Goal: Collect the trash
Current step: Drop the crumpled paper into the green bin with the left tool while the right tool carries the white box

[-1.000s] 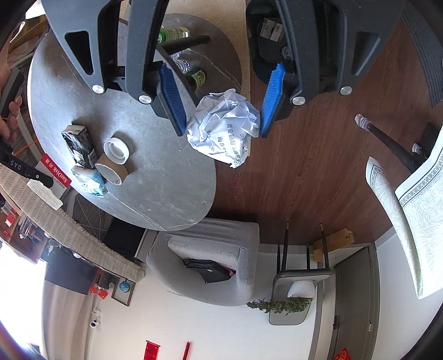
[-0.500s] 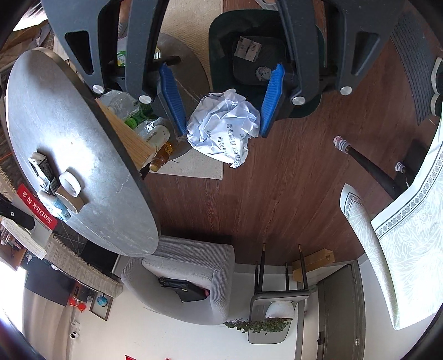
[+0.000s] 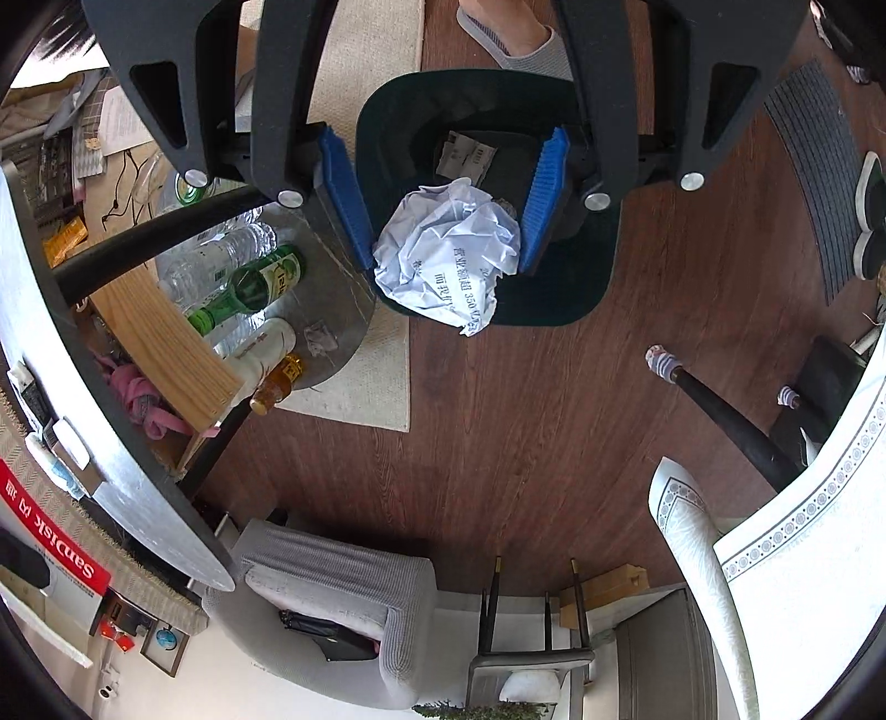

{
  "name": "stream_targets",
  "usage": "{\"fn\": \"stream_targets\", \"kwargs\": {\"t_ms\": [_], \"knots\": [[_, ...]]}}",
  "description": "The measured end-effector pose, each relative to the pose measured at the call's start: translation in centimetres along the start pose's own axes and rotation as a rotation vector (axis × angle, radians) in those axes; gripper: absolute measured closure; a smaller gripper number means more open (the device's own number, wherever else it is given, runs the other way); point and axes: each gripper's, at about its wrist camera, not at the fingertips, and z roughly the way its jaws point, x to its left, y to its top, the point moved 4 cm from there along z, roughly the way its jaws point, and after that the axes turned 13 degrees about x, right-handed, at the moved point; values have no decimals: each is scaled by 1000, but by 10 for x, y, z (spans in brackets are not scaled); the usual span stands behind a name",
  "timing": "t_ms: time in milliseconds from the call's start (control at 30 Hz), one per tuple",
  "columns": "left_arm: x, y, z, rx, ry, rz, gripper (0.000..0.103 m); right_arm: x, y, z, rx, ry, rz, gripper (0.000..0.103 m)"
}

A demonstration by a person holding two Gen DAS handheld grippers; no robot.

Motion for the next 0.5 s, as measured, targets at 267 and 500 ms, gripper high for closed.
{"fn": "stream_targets", "kwargs": {"t_ms": [267, 500], "knots": [[19, -23, 28, 88, 24, 4, 47, 51, 2, 32, 63, 62, -83, 76], [38, -38, 47, 163, 20, -14, 46, 85, -8, 67, 160, 94, -125, 76]]}}
